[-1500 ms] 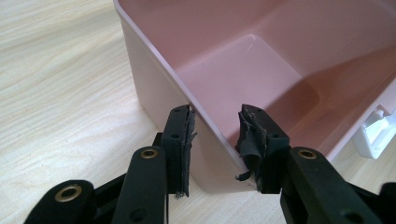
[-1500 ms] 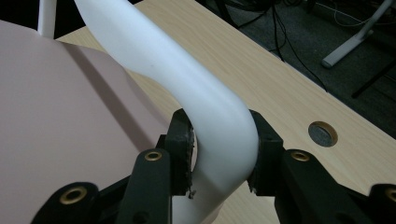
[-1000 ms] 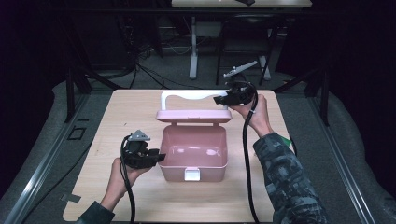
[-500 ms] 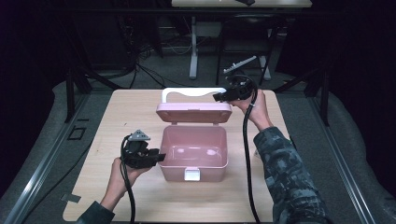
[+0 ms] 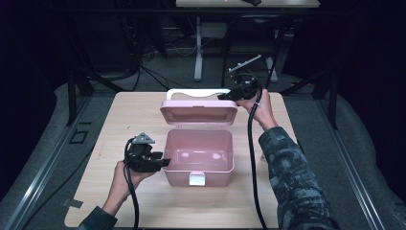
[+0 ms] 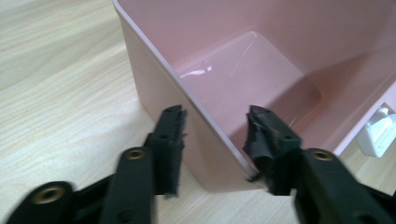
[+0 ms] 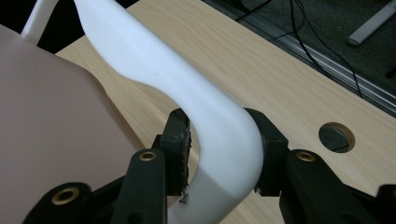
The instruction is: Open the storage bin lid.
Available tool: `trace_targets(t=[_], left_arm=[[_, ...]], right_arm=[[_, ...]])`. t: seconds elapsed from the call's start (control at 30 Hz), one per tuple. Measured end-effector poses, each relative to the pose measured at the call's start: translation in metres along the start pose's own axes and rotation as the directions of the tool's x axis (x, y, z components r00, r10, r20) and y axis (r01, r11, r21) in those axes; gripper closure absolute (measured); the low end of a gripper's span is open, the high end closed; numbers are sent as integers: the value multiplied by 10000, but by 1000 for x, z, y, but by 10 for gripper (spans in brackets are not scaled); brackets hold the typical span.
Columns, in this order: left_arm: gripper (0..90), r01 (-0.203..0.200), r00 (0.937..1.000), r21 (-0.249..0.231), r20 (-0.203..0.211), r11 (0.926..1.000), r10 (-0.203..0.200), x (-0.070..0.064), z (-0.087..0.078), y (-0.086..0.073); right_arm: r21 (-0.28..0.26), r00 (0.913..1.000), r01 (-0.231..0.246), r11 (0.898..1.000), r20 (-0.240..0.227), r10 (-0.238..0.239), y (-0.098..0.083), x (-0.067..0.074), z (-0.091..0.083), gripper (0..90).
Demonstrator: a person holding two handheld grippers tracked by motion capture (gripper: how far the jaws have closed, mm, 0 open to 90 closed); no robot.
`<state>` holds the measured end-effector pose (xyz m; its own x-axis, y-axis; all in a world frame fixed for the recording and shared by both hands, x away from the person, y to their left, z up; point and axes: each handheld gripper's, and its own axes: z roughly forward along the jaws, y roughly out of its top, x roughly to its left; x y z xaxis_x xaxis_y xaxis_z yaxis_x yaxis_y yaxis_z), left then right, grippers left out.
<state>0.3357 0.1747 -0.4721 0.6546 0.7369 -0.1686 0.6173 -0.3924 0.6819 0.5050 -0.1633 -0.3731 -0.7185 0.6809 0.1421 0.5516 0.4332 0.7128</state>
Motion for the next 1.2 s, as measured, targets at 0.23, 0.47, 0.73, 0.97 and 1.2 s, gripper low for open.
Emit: trace_targets(t=[0.23, 0.47, 0.73, 0.97, 1.2], left_arm=[[328, -84, 9999, -376, -81, 9993, 81, 4, -11, 7], [315, -293, 9975, -1111, -677, 9934, 219, 10, -26, 33], [368, -1239, 9831, -2067, -1588, 9705, 916, 5, -41, 95], [525, -2117, 9563, -1957, -2436, 9575, 1617, -4, -41, 124], [693, -2414, 9408, -1789, -2843, 9538, 1848, -3, -36, 132]], right_arm=[[273, 10000, -28, 9996, -21, 29, 0, -3, 7, 666], [331, 10000, 19, 9995, -75, -16, -1, -5, 9, 669], [336, 10000, 35, 9994, -71, -32, 1, -6, 9, 669], [137, 9999, 5, 9999, -130, -3, 0, -6, 8, 671], [-45, 9999, 137, 9999, -87, -137, 0, -5, 6, 675]])
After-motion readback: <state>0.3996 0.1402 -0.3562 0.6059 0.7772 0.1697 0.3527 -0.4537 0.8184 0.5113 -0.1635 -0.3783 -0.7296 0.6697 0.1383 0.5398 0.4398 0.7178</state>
